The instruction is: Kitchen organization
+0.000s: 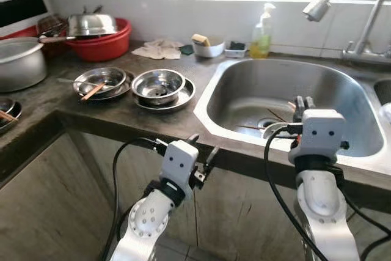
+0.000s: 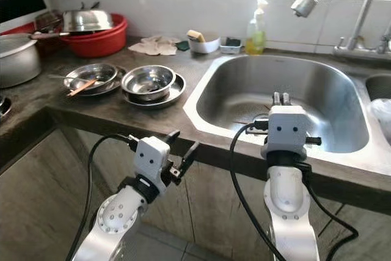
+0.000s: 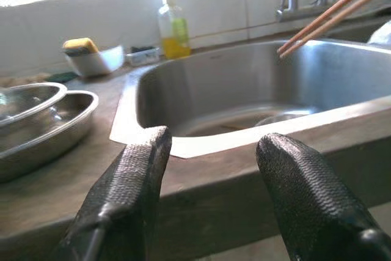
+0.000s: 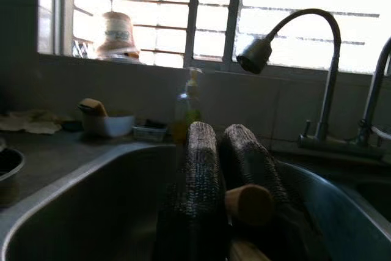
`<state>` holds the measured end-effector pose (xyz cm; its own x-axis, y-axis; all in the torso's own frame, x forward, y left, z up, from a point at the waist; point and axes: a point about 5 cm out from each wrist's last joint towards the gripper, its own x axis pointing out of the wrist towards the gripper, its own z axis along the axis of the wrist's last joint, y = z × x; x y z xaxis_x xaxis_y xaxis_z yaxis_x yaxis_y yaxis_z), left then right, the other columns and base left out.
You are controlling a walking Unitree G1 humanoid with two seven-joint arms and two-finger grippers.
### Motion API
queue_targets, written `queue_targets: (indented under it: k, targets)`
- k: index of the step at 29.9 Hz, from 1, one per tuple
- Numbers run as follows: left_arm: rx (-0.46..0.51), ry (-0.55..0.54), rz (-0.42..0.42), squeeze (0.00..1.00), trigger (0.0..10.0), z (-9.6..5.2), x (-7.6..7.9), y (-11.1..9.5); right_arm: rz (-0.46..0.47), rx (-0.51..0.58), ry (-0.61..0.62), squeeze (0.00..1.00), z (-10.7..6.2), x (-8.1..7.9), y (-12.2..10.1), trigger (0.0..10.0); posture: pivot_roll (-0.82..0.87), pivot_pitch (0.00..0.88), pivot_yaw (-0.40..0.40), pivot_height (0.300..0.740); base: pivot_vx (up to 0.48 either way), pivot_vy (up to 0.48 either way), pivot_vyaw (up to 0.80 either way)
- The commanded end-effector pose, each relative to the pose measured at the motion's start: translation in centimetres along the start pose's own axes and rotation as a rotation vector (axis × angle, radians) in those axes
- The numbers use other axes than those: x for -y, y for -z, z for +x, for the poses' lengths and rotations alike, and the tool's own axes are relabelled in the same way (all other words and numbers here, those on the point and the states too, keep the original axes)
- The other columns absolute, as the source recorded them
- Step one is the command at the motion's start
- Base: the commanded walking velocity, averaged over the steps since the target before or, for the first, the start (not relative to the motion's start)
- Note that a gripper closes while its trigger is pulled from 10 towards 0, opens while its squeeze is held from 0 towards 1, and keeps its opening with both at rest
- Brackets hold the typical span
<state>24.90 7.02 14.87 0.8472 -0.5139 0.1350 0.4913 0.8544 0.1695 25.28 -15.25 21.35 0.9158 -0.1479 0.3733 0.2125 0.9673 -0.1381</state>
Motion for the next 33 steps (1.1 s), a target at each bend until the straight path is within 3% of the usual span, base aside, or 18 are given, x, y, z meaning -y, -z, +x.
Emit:
queue_targets:
  k: [1, 13, 21, 29, 33]
  targets:
    - [-0.008, 0.001, 0.008, 0.00, 10.0, 0.1, 0.3, 0.2, -0.001, 0.001, 0.003, 0.00, 0.3, 0.3, -0.2, 10.0, -0.02, 0.000, 0.004, 0.740, 0.375, -0.296, 0.00]
    - [-0.019, -0.030, -0.015, 0.00, 10.0, -0.1, 0.0, 0.3, 0.014, 0.026, -0.046, 0.00, 1.4, 0.1, -0.7, 10.0, -0.01, 0.000, -0.003, 0.740, 0.341, -0.147, 0.00]
    - [-0.031, -0.036, -0.011, 0.00, 10.0, -0.1, 0.0, 0.5, -0.002, 0.019, -0.111, 0.00, 3.9, 0.0, -0.7, 10.0, -0.01, 0.000, -0.008, 0.740, 0.000, 0.000, 0.00]
    - [-0.023, -0.027, -0.028, 0.00, 10.0, -0.2, 0.5, 0.2, -0.042, -0.080, -0.146, 0.00, 7.5, 0.1, 0.8, 10.0, 0.00, 0.000, -0.019, 0.740, 0.000, 0.000, 0.00]
    - [-0.025, -0.020, -0.045, 0.00, 10.0, -1.0, 1.0, 0.0, -0.083, -0.261, -0.194, 0.00, 9.9, -0.2, 4.0, 10.0, 0.02, 0.014, -0.033, 0.740, 0.000, 0.000, 0.00]
